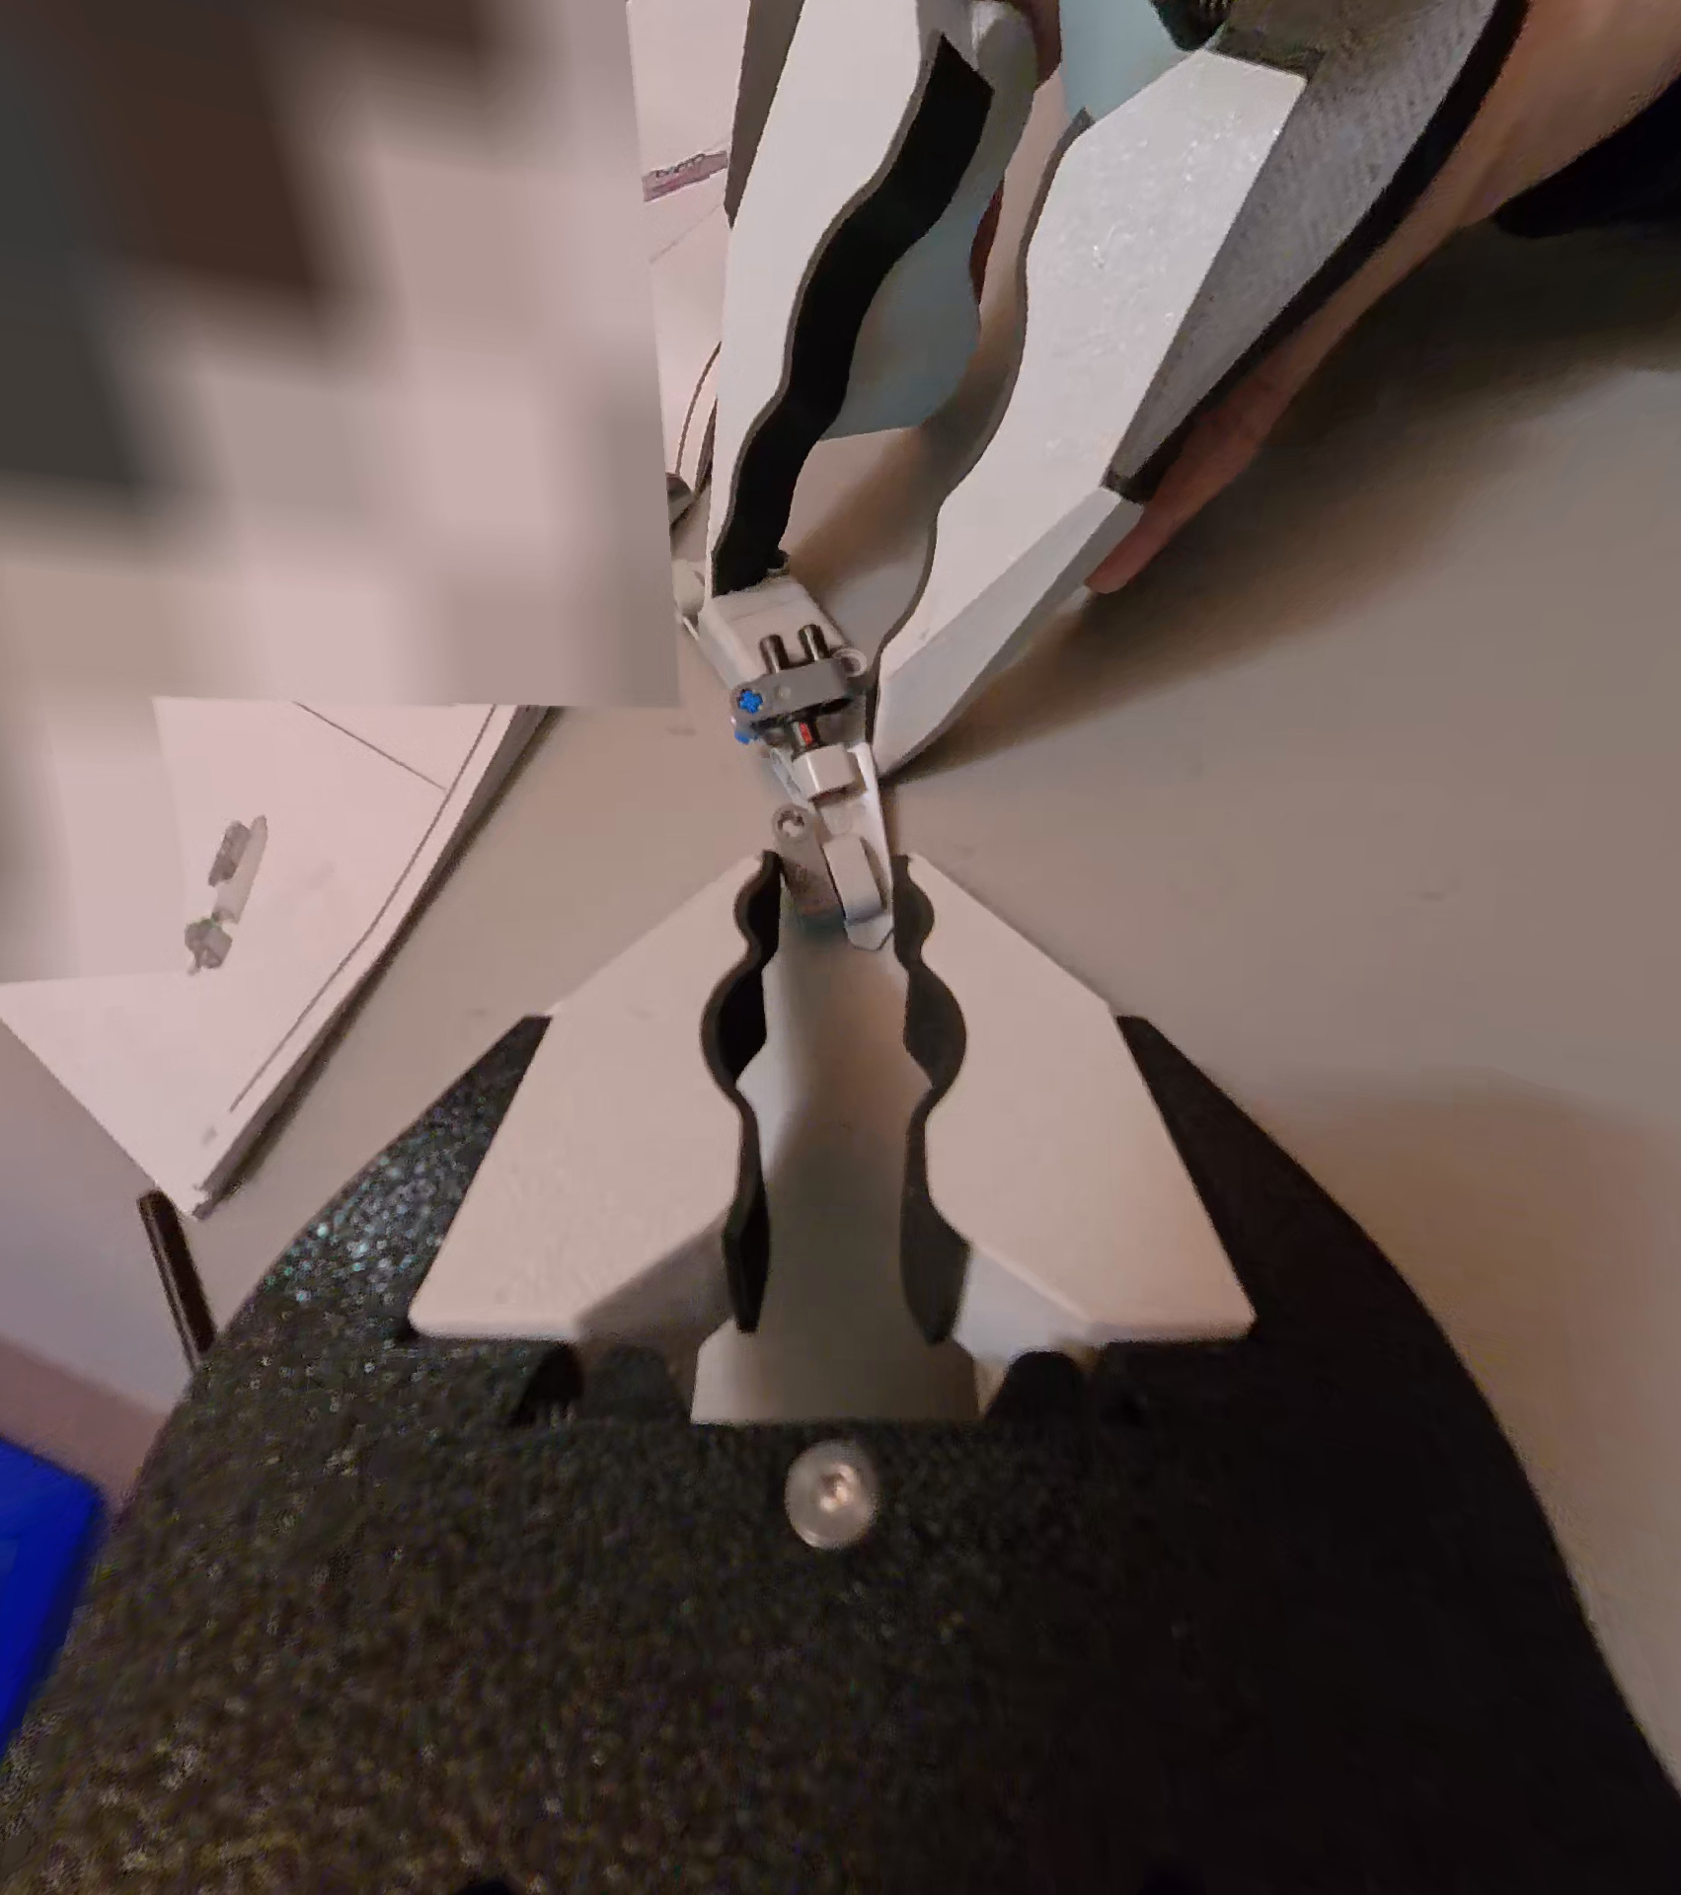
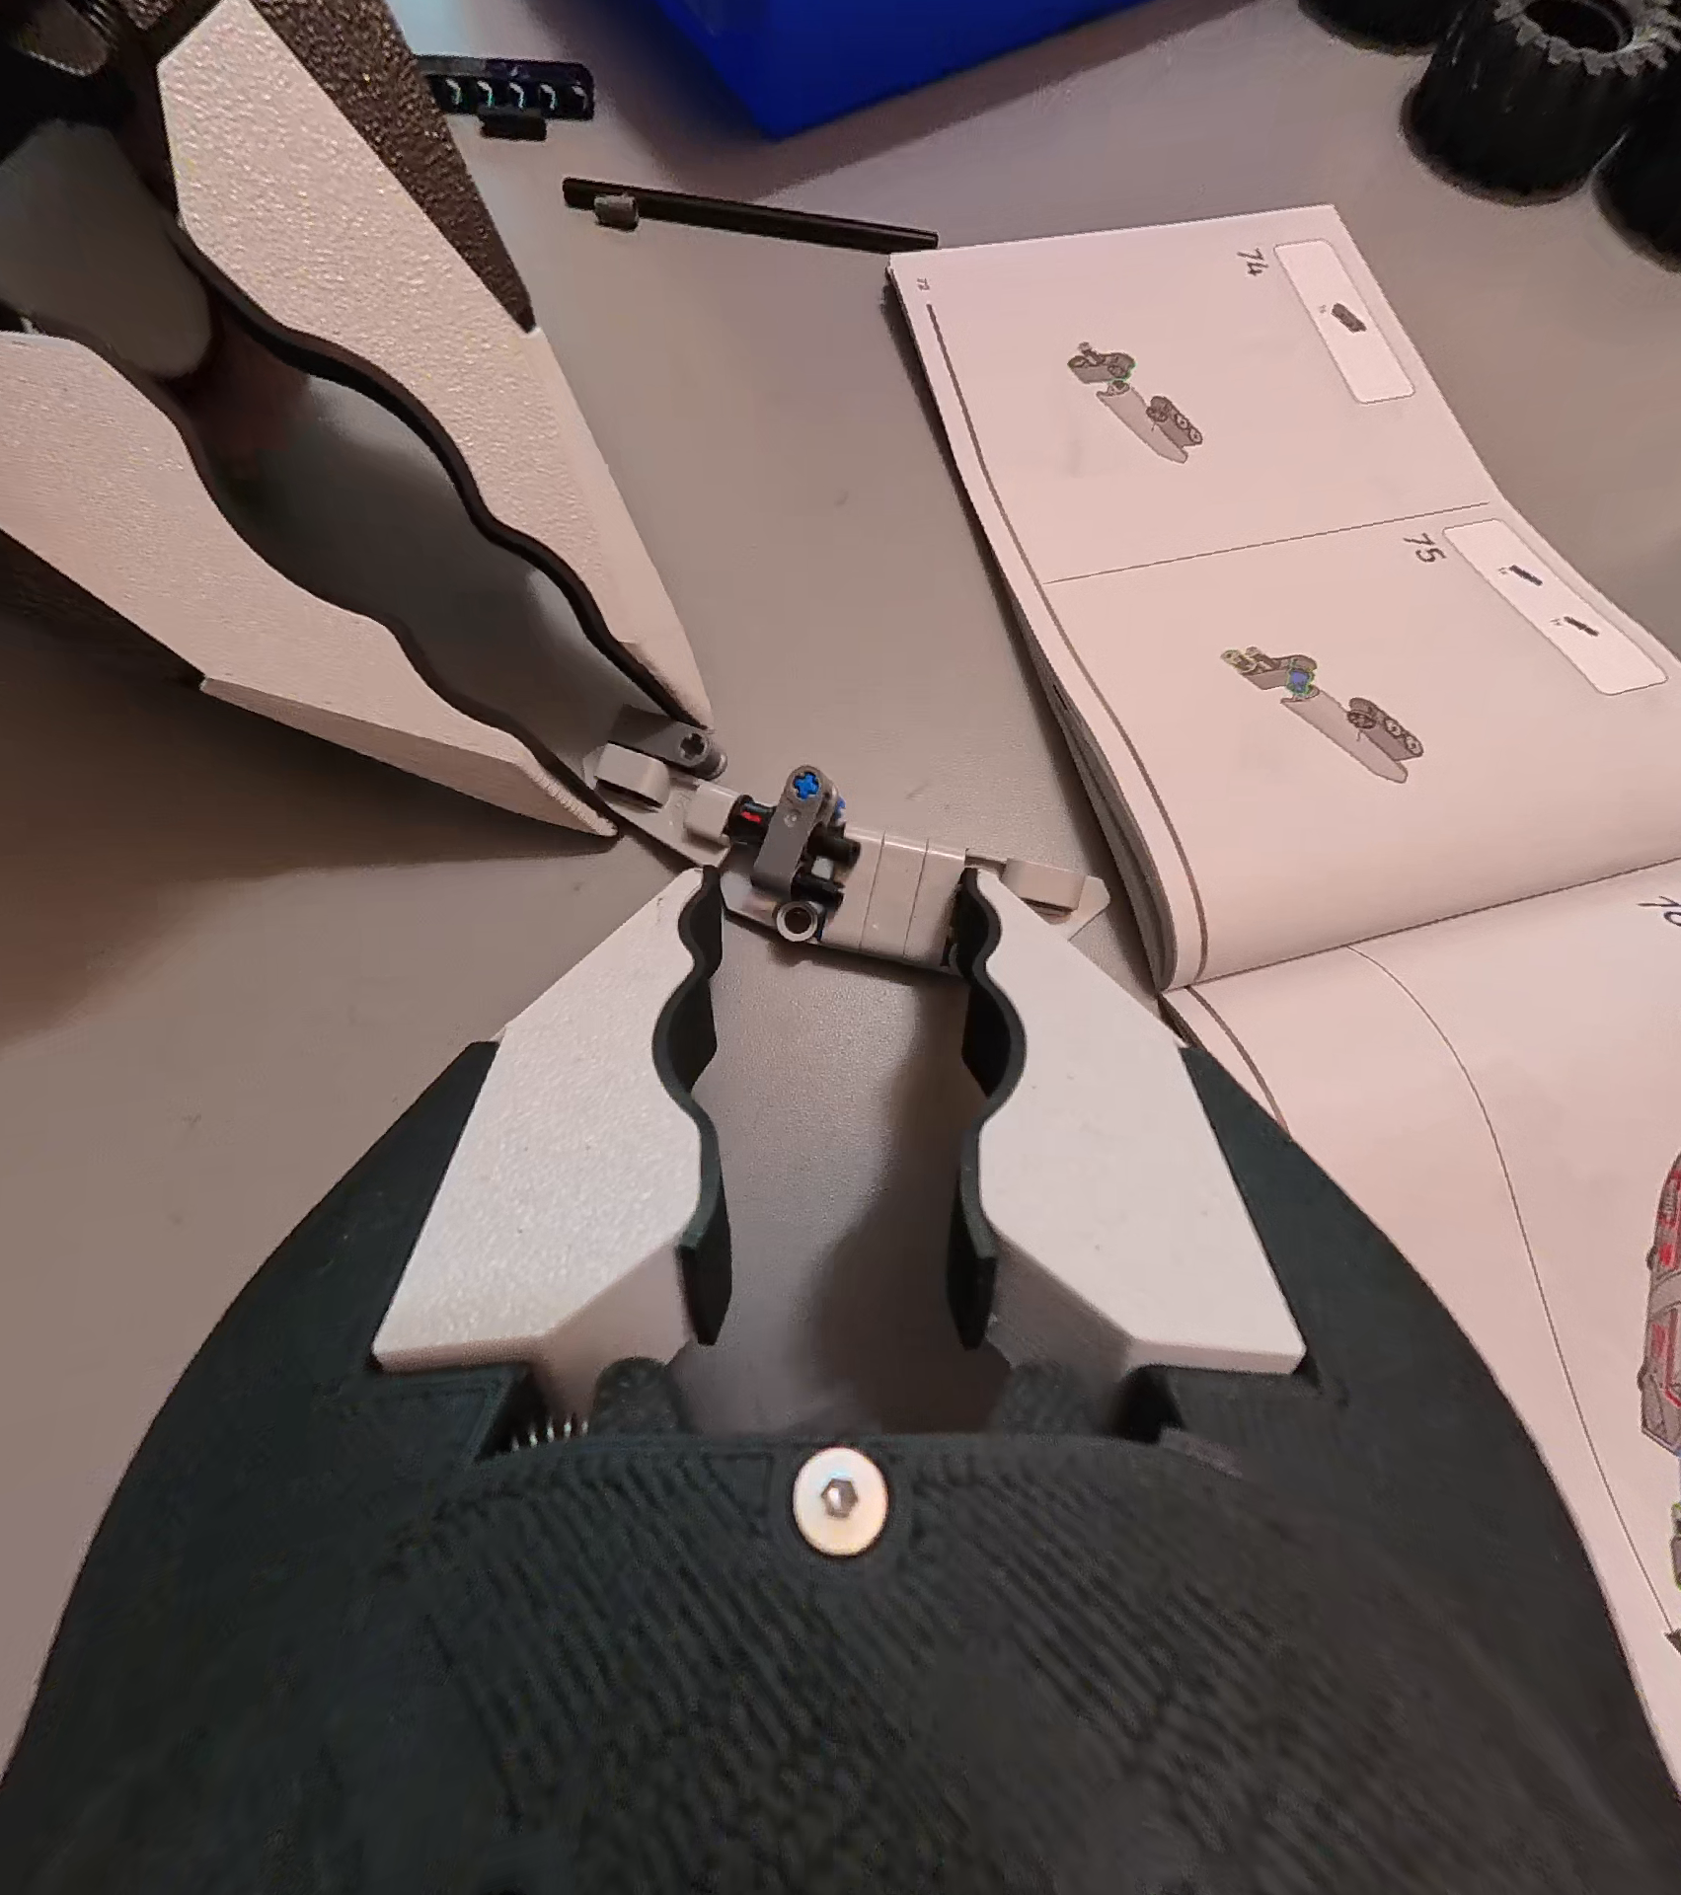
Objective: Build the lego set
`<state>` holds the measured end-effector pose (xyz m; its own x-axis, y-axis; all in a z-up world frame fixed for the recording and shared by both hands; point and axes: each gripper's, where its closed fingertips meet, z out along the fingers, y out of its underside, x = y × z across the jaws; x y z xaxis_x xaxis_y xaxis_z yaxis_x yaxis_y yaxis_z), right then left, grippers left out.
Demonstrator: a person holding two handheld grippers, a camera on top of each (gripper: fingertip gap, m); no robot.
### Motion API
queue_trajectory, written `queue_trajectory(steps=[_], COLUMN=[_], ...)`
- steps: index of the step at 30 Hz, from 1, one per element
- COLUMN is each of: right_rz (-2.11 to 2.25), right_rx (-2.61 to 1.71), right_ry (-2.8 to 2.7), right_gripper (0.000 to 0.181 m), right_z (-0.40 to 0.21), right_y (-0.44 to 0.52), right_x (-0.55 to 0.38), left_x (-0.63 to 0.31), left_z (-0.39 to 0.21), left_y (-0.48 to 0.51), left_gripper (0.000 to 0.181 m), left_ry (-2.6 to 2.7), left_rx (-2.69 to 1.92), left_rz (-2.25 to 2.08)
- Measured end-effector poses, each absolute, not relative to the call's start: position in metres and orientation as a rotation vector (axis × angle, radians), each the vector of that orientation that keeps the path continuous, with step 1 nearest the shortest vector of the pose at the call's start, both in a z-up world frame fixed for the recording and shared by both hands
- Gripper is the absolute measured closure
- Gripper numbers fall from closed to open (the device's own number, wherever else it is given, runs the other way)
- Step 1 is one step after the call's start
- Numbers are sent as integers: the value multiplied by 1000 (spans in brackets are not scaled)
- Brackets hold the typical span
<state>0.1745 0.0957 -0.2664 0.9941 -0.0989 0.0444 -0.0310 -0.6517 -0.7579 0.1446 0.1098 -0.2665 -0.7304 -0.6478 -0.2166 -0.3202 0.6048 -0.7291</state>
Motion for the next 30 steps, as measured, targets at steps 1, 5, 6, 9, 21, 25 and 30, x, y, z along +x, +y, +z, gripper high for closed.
queue_trajectory(steps=[1,5,6,9,21,25,30], right_rz=[-98,-108,-114,-131,-125,-142,-159], right_rx=[-2280,-2280,-2280,-2278,-2279,-2277,-2275], right_ry=[96,100,99,92,106,98,100], right_gripper=[136,136,136,136,136,136,136], right_z=[-266,-267,-267,-266,-266,-266,-266], right_y=[96,96,96,96,98,98,99], right_x=[175,176,176,176,177,177,178], left_x=[146,147,148,148,148,148,150], left_z=[-266,-267,-267,-267,-268,-268,-266], left_y=[110,110,111,111,112,114,118], left_gripper=[163,163,163,162,164,163,164], left_ry=[2373,2403,2401,2391,2415,2379,2308], left_rx=[-747,-800,-810,-808,-883,-859,-843], left_rz=[-948,-1001,-1001,-989,-1037,-995,-917])
